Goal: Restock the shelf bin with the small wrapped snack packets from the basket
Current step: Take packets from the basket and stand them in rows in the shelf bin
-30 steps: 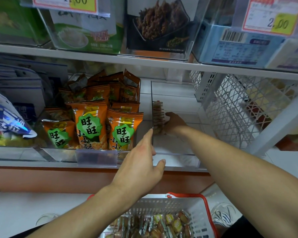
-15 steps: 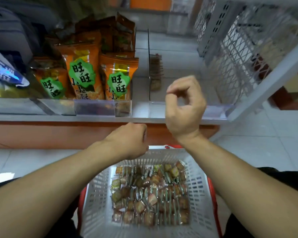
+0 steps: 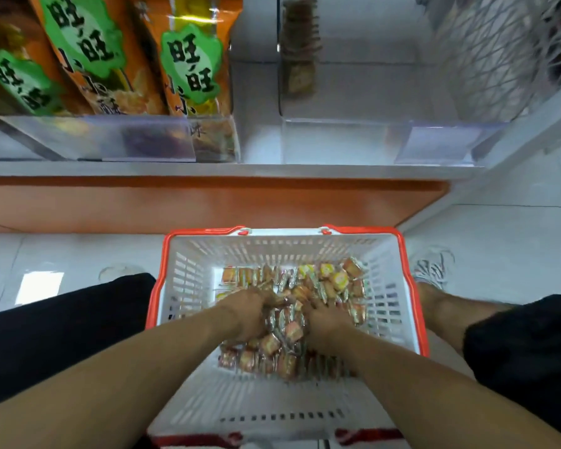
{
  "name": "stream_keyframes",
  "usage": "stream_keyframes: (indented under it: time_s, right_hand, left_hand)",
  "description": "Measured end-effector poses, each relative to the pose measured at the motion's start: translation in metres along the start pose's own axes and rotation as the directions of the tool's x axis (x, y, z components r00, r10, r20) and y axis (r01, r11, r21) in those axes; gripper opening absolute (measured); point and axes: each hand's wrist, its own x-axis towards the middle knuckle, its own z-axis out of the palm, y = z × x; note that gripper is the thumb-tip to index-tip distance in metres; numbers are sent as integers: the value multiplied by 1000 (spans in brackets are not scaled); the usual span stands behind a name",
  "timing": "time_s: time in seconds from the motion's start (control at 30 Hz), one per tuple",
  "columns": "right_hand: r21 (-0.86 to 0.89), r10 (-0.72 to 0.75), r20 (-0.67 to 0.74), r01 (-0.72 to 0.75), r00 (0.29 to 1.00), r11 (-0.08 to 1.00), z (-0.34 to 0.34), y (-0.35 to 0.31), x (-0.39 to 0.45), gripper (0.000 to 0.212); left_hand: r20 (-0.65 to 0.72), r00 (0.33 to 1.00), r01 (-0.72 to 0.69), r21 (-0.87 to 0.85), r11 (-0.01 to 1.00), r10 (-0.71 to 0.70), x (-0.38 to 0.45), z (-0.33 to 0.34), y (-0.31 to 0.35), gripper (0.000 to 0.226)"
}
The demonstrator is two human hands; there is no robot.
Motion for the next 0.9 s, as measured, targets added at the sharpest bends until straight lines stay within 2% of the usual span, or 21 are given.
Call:
stream_keyframes:
  time_s: [0.07,0.17,0.23,0.4,0.5,0.6,0.67,0.73,0.8,0.83,0.9]
  right_hand:
    - [-7,-10,28,10,1000,1000,2,-3,7,72]
    - [66,-54,-49,58,997,996,11,1,13,72]
    - [97,-99,-109,110,989,989,16,4,16,74]
    - [237,-163,-130,190,978,953,21,11,21,82]
    - [222,-184,-235,238,954,946,23,14,15,68]
    - [132,-165,-252,203,954,970,22,10,9,60]
    - [55,-170,-244,188,955,981,21,6,7,52]
    - [20,-208,-274,222,939,975,17,3,3,45]
    - [40,-218,-298,241,929,970,13,4,0,49]
    - [84,-200,-304,235,932,968,11,3,-1,48]
    - [193,-163,-344,240,925,951,6,1,-1,52]
  left_hand:
    - [-6,1000,-11,-49,999,11,15,10,5,60]
    - [8,1000,-3,-94,996,4,37,30,16,62]
    - [43,999,19,-21,1000,-18,48,43,20,71]
    - [143,990,-42,180,983,16,67,62,18,85]
    - [180,984,-43,260,965,-5,78,64,19,93]
    - [202,979,-17,211,977,-27,85,61,26,91]
    - [150,988,12,207,978,-44,85,60,32,76]
    - [29,999,34,233,972,-42,82,64,36,49]
    - [-89,995,60,214,975,-42,73,69,39,35]
    - [-132,990,72,163,984,-50,69,71,39,36]
    - [-191,974,105,-88,991,-120,62,70,38,41]
